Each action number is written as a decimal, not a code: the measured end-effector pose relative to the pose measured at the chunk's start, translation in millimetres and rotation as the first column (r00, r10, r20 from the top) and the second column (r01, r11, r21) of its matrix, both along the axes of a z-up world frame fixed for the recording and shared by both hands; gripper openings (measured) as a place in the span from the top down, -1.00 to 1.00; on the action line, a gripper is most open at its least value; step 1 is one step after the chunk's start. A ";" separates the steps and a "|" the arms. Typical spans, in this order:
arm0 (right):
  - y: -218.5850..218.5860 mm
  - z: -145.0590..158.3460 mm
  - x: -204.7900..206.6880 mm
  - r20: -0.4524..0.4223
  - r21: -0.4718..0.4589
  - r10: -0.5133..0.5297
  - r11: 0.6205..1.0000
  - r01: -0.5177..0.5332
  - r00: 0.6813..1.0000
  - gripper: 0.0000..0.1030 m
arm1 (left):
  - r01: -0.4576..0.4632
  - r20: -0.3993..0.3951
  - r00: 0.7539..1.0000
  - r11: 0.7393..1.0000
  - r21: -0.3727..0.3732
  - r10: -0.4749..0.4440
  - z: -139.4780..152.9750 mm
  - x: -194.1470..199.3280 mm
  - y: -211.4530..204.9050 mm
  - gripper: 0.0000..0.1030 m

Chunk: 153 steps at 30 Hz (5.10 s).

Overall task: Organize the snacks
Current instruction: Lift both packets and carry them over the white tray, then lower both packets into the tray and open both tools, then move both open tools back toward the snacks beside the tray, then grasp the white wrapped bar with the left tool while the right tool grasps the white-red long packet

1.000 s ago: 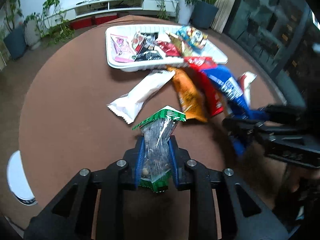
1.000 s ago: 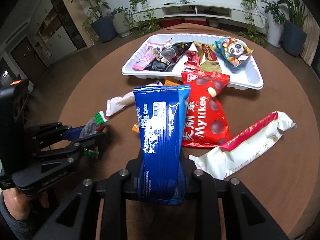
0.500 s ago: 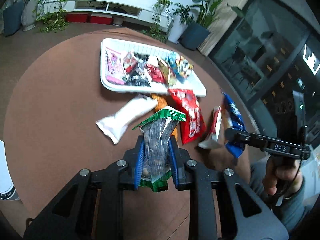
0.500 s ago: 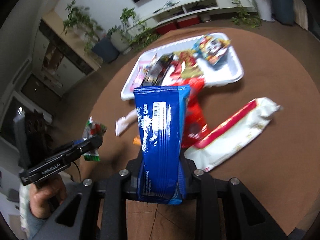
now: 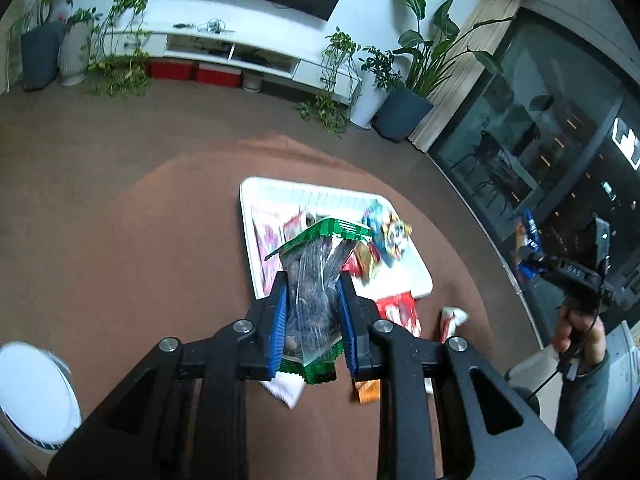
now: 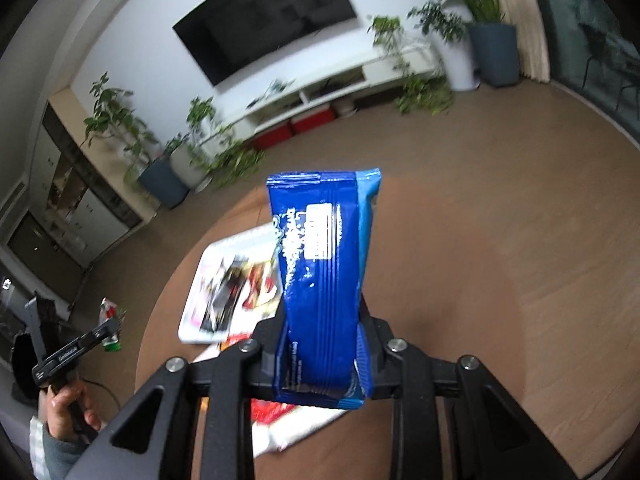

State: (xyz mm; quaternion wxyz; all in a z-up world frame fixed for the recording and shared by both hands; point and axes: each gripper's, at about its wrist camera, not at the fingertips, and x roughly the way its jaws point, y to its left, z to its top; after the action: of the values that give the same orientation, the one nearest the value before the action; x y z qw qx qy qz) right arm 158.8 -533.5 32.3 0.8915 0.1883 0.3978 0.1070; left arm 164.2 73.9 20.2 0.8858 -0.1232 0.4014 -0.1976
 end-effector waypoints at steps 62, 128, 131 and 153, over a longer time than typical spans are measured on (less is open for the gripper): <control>155.3 -118.9 139.5 -0.261 -0.308 0.267 0.888 -0.342 0.928 -0.04 | 0.050 -0.127 0.991 0.987 0.151 -0.031 -117.1 154.8 -105.1 -0.31; 79.9 -96.9 -58.4 -0.143 0.036 0.149 0.989 -0.145 0.978 -0.56 | 0.397 -0.253 0.915 0.812 0.429 -0.314 -158.2 25.1 -115.8 0.04; 79.0 -98.9 -61.4 -0.154 0.039 0.131 0.991 -0.127 0.979 -0.56 | 0.403 -0.258 0.913 0.801 0.443 -0.317 -157.1 26.1 -122.8 0.23; 79.1 -130.0 -44.4 -0.316 0.023 0.036 0.999 -0.031 0.948 -0.39 | 0.391 -0.243 0.916 0.840 0.376 -0.318 -154.2 -14.2 -131.0 0.56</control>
State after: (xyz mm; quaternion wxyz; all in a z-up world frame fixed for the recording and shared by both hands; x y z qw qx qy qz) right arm 114.3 -454.3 -97.7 0.8125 0.2041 0.5379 0.0939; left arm 150.1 -57.1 -134.0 0.8014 0.1288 0.5245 -0.2568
